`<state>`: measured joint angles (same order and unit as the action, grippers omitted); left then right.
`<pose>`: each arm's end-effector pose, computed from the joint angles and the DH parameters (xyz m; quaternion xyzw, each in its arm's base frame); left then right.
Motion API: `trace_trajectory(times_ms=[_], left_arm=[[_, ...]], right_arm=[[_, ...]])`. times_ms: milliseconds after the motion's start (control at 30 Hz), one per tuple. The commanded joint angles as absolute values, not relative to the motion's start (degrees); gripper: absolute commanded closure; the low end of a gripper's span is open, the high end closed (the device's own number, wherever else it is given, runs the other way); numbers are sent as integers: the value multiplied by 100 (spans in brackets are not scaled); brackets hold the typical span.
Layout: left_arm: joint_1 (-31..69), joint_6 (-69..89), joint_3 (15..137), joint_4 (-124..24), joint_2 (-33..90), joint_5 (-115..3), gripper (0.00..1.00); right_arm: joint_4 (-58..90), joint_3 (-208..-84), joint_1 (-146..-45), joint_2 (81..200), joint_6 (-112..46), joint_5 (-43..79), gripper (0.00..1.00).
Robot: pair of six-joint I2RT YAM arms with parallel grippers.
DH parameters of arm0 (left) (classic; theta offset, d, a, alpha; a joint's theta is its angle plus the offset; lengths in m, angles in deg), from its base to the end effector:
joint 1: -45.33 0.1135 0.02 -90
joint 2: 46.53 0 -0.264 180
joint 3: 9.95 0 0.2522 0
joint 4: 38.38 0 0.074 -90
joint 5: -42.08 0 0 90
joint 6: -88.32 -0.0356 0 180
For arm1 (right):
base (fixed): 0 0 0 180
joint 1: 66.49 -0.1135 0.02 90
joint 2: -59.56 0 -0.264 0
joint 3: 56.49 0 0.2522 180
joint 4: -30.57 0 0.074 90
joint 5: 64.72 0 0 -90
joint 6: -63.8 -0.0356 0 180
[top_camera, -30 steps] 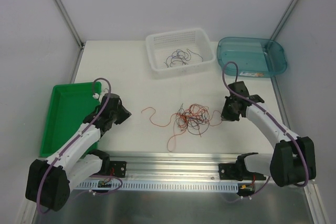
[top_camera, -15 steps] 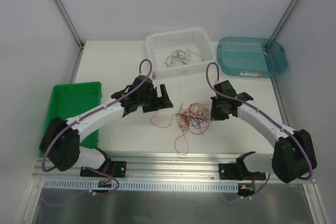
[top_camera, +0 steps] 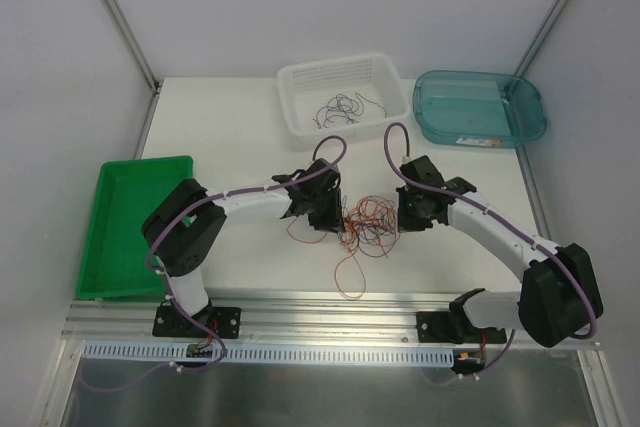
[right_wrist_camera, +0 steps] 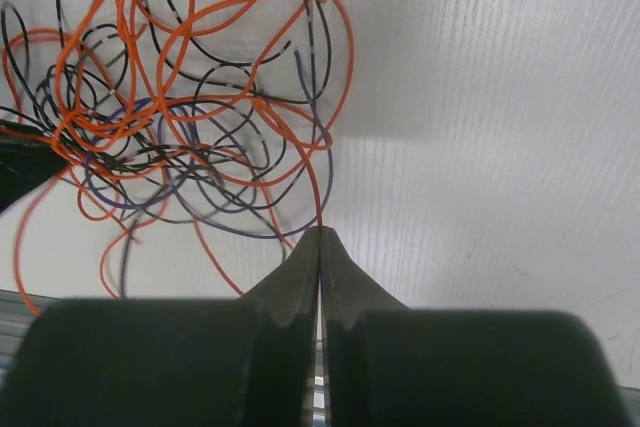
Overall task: Untangle the cables
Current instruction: Untie the cable.
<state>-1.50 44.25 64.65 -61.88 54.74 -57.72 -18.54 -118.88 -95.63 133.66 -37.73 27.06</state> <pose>0.2466 -0.2717 0.1754 0.0365 0.9365 -0.3011 0.1760 0.2172 0.1198 0.2205 -0.1443 0.9568 0.0734 0.2414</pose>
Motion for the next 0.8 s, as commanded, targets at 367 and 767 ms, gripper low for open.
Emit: trace_trajectory(times_ms=[367, 767], left_arm=[[1498, 4631, 4287, -6339, 2864, -4300, 100], [3417, 4034, 3816, -7517, 110, -3948, 100]], right_arm=[[-1887, -11456, -8487, 12733, -3973, 3090, 99], [-2422, -12331, -6517, 11291, -3912, 2211, 99]])
